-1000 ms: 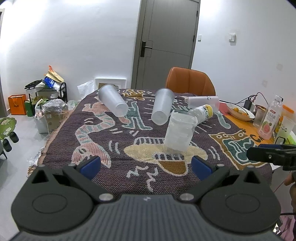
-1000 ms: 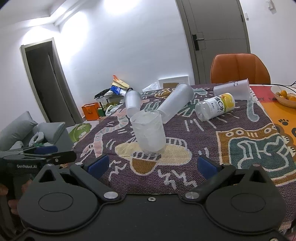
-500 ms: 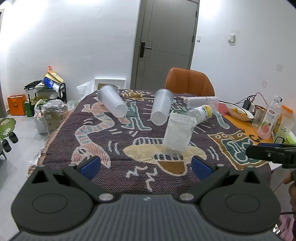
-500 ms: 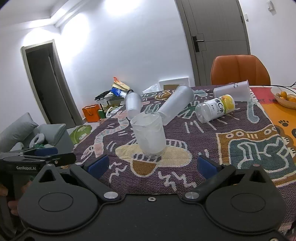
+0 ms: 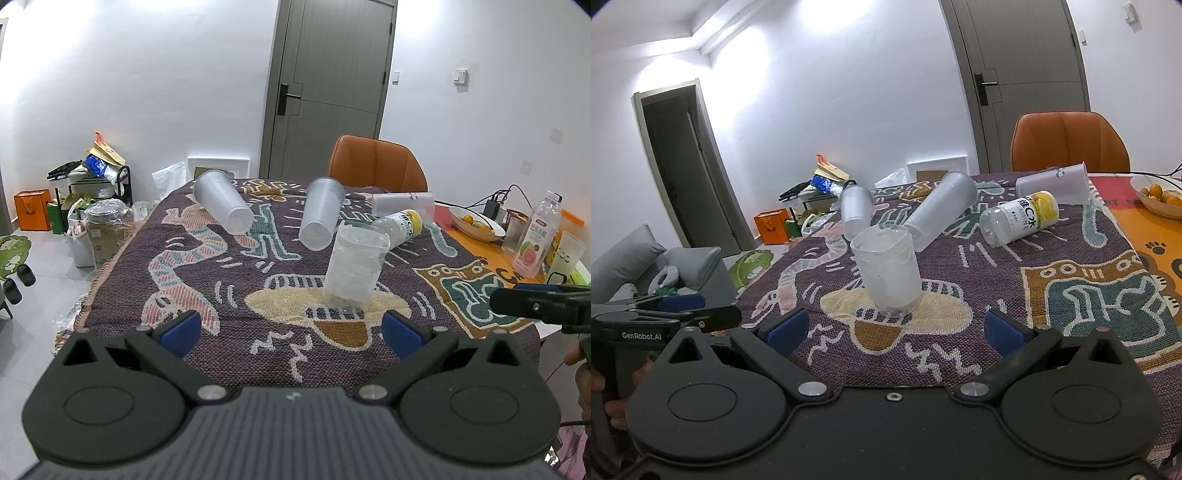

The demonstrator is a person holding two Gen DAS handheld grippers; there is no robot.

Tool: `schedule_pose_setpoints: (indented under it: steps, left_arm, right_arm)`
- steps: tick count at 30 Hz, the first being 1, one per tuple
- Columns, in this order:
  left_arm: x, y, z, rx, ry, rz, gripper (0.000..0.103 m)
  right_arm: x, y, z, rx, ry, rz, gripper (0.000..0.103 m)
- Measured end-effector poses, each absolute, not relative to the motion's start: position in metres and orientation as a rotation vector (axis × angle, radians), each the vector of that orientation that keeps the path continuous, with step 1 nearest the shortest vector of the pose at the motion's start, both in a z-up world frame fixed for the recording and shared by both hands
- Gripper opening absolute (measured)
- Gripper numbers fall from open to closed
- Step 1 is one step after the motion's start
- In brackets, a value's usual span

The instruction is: Flip cup upright

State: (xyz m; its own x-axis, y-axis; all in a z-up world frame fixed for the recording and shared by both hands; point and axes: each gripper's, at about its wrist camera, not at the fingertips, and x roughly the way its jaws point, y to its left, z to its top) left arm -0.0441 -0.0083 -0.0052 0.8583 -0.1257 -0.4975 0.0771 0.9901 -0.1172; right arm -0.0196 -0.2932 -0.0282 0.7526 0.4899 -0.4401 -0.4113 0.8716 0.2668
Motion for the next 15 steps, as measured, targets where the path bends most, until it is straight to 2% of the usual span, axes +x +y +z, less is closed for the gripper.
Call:
schedule_pose_setpoints:
  steps: [15]
  left_arm:
    - [-0.0429,-0.0078,-0.0101,-0.107,0.527,-0.113,0.103]
  right_arm:
    - [-0.0184,-0.2947,-0.0297,0.162,0.527,0.487,0.103]
